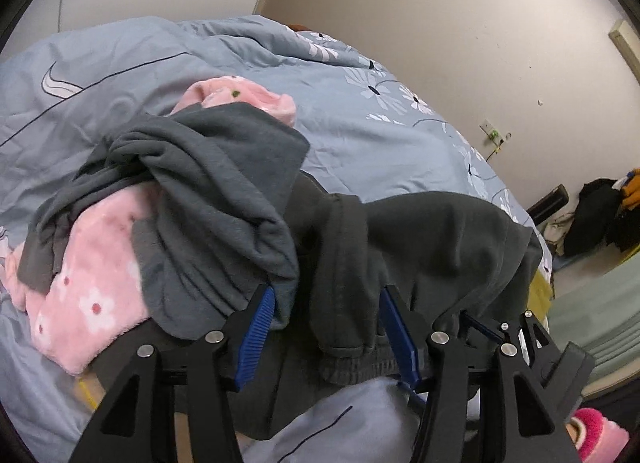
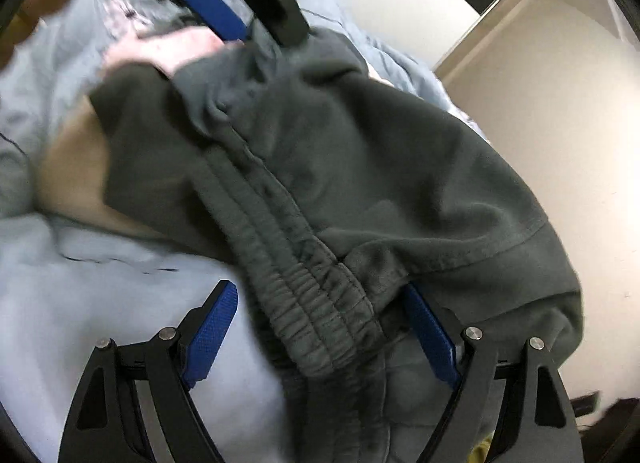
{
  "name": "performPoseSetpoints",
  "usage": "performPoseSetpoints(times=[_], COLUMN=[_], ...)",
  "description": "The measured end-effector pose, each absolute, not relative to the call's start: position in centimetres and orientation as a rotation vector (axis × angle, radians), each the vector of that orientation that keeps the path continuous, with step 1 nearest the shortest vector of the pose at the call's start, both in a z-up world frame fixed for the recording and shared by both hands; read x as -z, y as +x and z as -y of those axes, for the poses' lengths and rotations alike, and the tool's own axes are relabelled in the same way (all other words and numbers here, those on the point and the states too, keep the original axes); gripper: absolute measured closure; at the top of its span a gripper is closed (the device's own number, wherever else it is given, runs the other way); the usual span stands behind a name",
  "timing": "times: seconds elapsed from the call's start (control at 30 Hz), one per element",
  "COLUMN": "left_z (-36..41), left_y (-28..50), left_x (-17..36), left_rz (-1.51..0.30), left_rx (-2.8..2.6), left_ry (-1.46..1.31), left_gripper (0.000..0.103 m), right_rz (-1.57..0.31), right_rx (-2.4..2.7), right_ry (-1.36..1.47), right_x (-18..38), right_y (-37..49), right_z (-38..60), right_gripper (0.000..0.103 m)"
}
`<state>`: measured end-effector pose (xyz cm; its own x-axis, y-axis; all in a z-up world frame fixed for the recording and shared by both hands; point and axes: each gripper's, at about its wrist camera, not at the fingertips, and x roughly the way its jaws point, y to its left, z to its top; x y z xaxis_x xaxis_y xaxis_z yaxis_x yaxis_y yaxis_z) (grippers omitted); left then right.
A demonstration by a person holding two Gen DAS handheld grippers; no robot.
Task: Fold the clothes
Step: 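Grasp the grey sweatpants waistband with the right gripper and lift it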
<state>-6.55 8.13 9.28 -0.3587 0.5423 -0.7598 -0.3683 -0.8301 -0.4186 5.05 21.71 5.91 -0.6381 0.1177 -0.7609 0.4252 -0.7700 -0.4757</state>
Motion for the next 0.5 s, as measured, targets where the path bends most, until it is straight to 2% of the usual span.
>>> performPoseSetpoints(times=[0.03,0.07,0.1,0.17,0.43,0.5], left_z=[-8.1,-8.0,-8.0,-8.1,-9.1,-10.0], left_y=[-6.6,-6.7,-6.8,-6.9,-6.5,-6.4], left_x=[-9.3,-9.3,-9.3,-9.5,-9.1,-8.7], left_rz=[0.246,0.256,0.266,0.281,0.256,0.227], left_rx=[-2.199,-2.198,-2.193,-2.183,-2.158,-2.142], left_ry=[-1.325,-1.326,-1.323,-1.315,-1.294,-1.3], left_gripper=[0.044,0.044,0.044,0.044,0.043,0.043], right_rz=[-1.003,-0.999,-0.976,-0.876,-0.158,-0.038], right_rx=[2.521,2.531,2.559,2.629,3.003,3.086], right_ry=[1.235,1.242,1.252,1.265,1.157,1.16], right_x=[-5.6,-5.7,-6.1,-7.6,-17.9,-18.5], right_y=[4.9,5.0,4.9,4.8,3.8,2.8], right_z=[-21.6,-21.8,-22.4,-24.1,-38.2,-40.5], right_gripper=[0.027,0.037,0.055,0.058,0.063,0.064])
